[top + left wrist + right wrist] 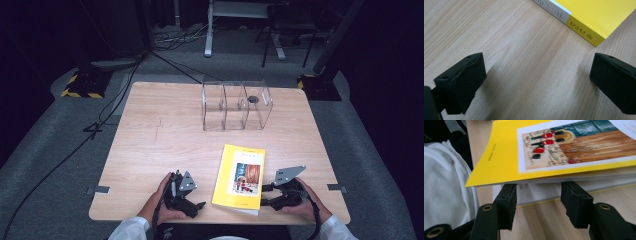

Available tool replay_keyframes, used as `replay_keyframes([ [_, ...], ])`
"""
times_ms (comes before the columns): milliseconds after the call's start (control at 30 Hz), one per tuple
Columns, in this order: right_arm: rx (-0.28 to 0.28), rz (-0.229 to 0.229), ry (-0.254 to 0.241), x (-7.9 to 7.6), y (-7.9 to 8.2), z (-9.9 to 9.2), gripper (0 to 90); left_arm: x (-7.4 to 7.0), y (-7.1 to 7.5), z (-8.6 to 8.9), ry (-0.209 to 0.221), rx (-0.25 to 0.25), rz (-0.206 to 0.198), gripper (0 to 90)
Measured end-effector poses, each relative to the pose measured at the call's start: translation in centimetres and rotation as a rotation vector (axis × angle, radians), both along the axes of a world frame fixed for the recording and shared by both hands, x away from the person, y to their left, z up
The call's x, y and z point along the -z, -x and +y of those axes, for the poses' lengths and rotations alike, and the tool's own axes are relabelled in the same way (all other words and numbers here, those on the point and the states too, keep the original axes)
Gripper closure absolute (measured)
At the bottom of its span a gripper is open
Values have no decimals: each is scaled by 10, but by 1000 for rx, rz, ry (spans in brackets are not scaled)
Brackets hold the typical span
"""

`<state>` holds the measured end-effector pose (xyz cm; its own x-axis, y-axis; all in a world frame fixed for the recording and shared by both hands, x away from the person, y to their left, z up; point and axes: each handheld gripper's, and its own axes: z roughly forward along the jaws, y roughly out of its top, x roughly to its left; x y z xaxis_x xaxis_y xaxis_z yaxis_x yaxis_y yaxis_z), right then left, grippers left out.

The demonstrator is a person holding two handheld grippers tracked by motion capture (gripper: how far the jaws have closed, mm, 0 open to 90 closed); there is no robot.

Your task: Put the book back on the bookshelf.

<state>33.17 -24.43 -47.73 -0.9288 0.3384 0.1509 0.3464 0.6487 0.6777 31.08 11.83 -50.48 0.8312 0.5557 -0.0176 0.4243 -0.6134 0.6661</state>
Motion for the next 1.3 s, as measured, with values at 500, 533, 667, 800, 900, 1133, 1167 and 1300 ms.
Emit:
replay_keyframes([
  [500,51,-50,-128,-15,5,10,463,-26,28,-59,81,151,-70,163],
  [533,54,-54,-137,-17,6,11,463,-27,30,-64,85,160,-78,161],
  [667,62,-72,-158,-22,6,16,459,-30,37,-84,101,188,-110,163],
  [800,68,-82,-175,-27,5,21,458,-25,37,-97,99,172,-129,175],
  [900,71,-93,-179,-29,5,24,458,-22,36,-101,92,122,-158,210],
  [1133,72,-92,-188,-29,3,25,459,-21,30,-93,92,75,-196,506],
  [1167,79,-98,-187,-29,3,25,459,-22,30,-91,99,85,-209,506],
  [1300,92,-100,-196,-28,1,24,457,-27,31,-85,95,112,-239,664],
])
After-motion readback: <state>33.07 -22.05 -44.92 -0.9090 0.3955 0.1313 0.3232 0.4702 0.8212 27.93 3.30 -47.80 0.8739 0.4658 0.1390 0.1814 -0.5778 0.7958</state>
